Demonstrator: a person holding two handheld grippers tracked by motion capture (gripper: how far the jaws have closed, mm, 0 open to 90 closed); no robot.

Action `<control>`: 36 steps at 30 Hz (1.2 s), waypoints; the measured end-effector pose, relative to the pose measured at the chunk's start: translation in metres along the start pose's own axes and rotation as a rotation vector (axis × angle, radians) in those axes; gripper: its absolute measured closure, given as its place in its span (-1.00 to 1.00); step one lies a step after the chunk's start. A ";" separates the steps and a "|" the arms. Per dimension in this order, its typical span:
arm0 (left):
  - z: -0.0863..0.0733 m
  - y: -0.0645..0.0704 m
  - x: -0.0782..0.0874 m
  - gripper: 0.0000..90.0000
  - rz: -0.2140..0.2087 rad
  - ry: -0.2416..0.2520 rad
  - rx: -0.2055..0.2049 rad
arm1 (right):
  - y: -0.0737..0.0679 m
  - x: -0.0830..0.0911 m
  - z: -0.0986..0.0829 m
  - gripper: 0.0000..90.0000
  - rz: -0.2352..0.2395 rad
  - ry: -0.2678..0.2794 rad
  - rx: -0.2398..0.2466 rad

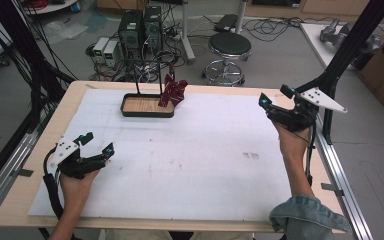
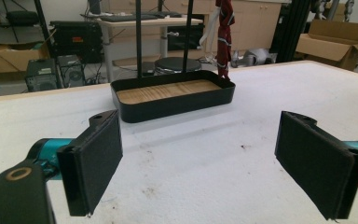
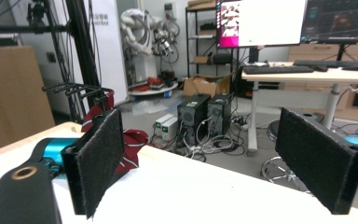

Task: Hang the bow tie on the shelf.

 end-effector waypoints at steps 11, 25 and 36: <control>0.000 0.001 0.001 -0.66 0.006 -0.003 0.000 | 0.014 0.048 -0.041 -0.74 -0.040 0.059 -0.025; 0.000 0.000 0.002 -0.66 0.013 -0.007 -0.006 | 0.009 0.078 -0.092 -0.74 -0.083 0.072 0.012; 0.000 0.000 0.002 -0.66 0.018 -0.009 -0.009 | 0.012 0.085 -0.123 -0.74 -0.096 0.039 -0.019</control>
Point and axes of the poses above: each handheld gripper's, and its own axes: x roughly backward along the jaws, z roughly out of its top, y roughly to its right, the point moved 3 cm from there along -x, roughly forward along the jaws, and after that the axes turned 9 degrees about -x, right-handed, at the moved point
